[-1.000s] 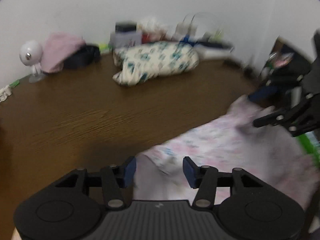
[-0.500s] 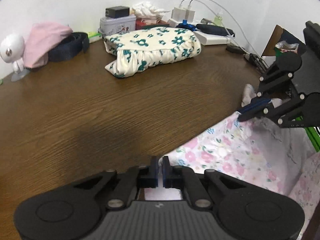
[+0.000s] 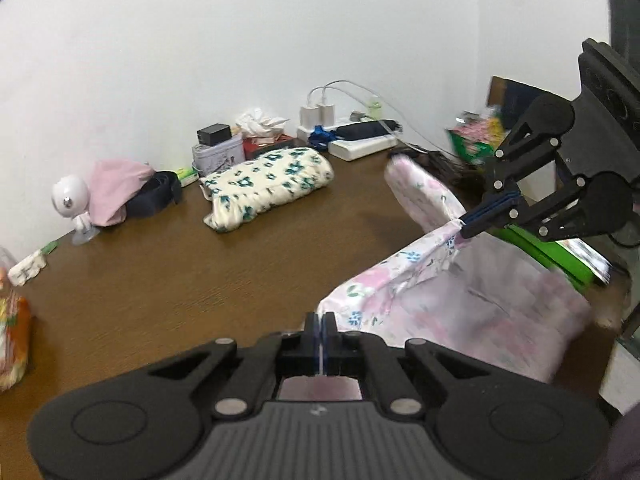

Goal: Fold clothes

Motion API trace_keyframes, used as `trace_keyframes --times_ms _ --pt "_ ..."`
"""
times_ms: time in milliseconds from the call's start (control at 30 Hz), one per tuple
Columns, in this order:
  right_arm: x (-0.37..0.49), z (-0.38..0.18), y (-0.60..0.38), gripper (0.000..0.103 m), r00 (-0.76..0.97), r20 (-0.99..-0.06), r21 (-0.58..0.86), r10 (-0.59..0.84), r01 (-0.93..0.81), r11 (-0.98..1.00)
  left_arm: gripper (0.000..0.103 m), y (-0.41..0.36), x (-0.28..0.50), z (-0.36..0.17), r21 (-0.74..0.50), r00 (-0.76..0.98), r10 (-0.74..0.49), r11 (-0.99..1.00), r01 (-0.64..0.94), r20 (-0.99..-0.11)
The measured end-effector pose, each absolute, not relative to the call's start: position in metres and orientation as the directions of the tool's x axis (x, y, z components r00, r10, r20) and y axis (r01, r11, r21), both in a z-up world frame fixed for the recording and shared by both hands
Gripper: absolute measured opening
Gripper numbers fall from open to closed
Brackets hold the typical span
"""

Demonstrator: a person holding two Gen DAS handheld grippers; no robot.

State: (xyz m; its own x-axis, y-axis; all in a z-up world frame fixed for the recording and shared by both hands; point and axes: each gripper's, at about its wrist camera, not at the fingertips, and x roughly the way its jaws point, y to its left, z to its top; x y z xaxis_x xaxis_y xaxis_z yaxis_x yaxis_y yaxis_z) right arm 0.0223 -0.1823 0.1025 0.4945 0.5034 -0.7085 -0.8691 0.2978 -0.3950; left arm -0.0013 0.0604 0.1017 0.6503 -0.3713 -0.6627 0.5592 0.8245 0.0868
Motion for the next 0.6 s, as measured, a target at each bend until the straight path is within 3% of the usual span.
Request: trace_keyframes --times_ms 167,233,300,367,400,467,533,600 --pt "-0.049 0.055 -0.181 0.004 0.427 -0.8 -0.366 0.422 -0.904 0.221 0.002 0.053 -0.056 0.04 0.036 0.628 -0.328 0.869 0.494 -0.706" --pt "-0.065 0.055 -0.187 0.009 0.393 -0.812 -0.327 0.433 -0.919 0.221 0.009 0.063 -0.06 0.031 -0.007 0.624 -0.319 0.893 0.449 -0.714" --pt "-0.076 0.075 -0.2 0.02 0.421 -0.759 -0.317 0.497 -0.905 0.283 0.016 0.075 -0.068 0.038 -0.036 0.66 -0.323 0.912 0.409 -0.678" --pt "-0.08 0.099 -0.216 0.045 0.467 -0.68 -0.292 0.566 -0.88 0.375 0.03 0.085 -0.074 0.052 -0.07 0.706 -0.332 0.925 0.373 -0.626" --pt "-0.07 0.104 -0.223 0.045 0.504 -0.648 -0.255 0.571 -0.85 0.461 0.039 0.083 -0.071 0.055 -0.06 0.732 -0.314 0.935 0.351 -0.604" --pt "-0.049 0.112 -0.234 0.045 0.579 -0.589 -0.169 0.564 -0.77 0.615 0.041 0.076 -0.064 0.062 -0.036 0.782 -0.27 0.952 0.303 -0.561" --pt "-0.025 0.095 -0.229 0.043 0.626 -0.601 -0.128 0.497 -0.689 0.713 0.042 0.058 -0.046 0.058 -0.05 0.774 -0.285 0.948 0.313 -0.566" --pt "0.0 0.068 -0.214 0.039 0.627 -0.672 -0.095 0.394 -0.601 0.794 0.042 0.039 -0.029 0.047 -0.028 0.75 -0.29 0.939 0.342 -0.594"
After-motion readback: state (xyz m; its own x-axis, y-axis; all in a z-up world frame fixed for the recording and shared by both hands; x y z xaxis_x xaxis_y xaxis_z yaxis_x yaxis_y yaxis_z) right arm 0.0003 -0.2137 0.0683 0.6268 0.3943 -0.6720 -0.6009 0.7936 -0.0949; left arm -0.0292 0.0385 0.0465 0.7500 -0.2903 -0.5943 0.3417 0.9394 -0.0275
